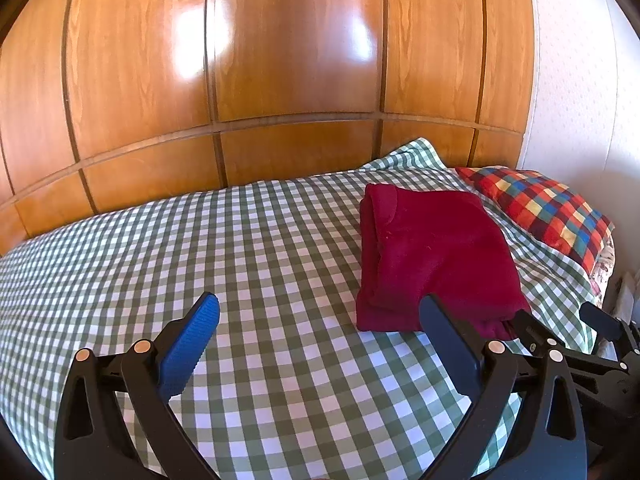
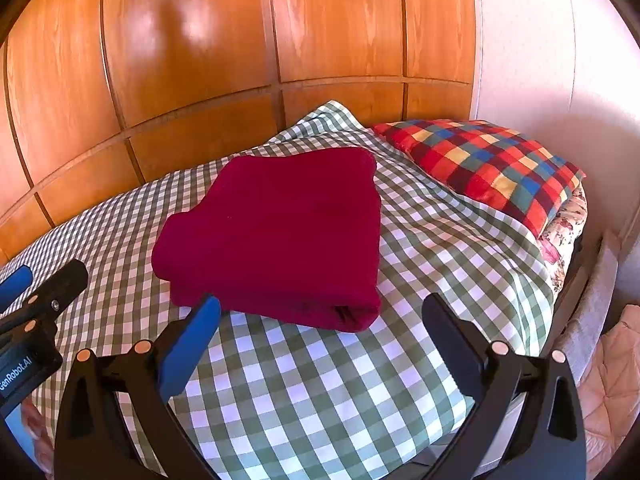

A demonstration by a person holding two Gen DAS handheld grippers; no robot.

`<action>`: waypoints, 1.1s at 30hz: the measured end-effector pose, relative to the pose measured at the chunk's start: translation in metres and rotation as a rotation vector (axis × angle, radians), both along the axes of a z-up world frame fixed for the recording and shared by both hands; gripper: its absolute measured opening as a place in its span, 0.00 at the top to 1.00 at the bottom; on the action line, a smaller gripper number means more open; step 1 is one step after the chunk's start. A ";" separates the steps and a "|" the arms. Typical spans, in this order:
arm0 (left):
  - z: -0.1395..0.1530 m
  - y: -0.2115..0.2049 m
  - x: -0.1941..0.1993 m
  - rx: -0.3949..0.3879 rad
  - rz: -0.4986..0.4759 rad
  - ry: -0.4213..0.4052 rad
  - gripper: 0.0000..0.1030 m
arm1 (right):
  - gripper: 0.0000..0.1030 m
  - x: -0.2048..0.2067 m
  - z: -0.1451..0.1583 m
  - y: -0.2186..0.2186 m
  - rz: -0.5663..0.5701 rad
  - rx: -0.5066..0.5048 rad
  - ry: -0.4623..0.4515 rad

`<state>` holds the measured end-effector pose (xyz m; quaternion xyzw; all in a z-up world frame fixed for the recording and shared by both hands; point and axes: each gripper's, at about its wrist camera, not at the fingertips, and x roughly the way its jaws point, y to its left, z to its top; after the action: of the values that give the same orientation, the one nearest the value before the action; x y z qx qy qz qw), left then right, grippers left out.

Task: Fold small clothes

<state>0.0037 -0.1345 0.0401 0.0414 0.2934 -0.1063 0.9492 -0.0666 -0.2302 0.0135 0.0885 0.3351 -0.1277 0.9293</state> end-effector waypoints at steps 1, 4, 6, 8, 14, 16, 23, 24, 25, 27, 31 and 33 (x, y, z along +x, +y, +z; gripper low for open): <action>0.000 0.000 0.000 0.000 -0.001 -0.002 0.04 | 0.02 0.000 0.000 0.000 0.001 0.002 0.001; 0.002 0.001 -0.001 0.004 0.002 -0.009 0.04 | 0.02 0.000 0.000 0.000 0.000 0.002 0.000; 0.003 0.001 -0.001 0.002 0.002 -0.011 0.04 | 0.02 0.000 0.000 0.000 0.001 0.003 0.000; 0.003 0.001 -0.002 0.004 0.003 -0.014 0.04 | 0.02 0.000 -0.001 0.001 0.002 0.002 -0.001; 0.004 0.001 -0.002 0.001 0.002 -0.013 0.04 | 0.02 0.001 -0.001 0.002 0.006 0.003 0.003; 0.004 0.002 -0.002 0.004 0.000 -0.016 0.04 | 0.02 0.000 -0.001 0.002 0.005 0.003 0.002; 0.006 -0.001 -0.005 0.012 0.001 -0.030 0.04 | 0.02 0.001 -0.002 0.002 0.008 0.003 0.002; 0.007 -0.001 -0.005 0.018 0.004 -0.038 0.04 | 0.02 0.001 -0.002 0.002 0.008 0.004 0.002; 0.007 -0.001 -0.006 0.023 0.009 -0.045 0.04 | 0.02 0.001 -0.002 0.002 0.009 0.004 0.003; 0.007 0.000 -0.007 0.023 0.014 -0.053 0.04 | 0.02 0.001 -0.002 0.003 0.008 0.002 0.001; 0.004 0.002 -0.004 0.014 0.014 -0.034 0.04 | 0.02 0.000 -0.003 0.004 0.005 0.004 0.001; 0.002 0.003 -0.002 0.006 0.016 -0.014 0.04 | 0.02 0.001 -0.002 0.002 0.004 0.002 -0.005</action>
<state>0.0021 -0.1317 0.0426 0.0429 0.2874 -0.0977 0.9519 -0.0659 -0.2277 0.0111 0.0891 0.3332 -0.1255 0.9302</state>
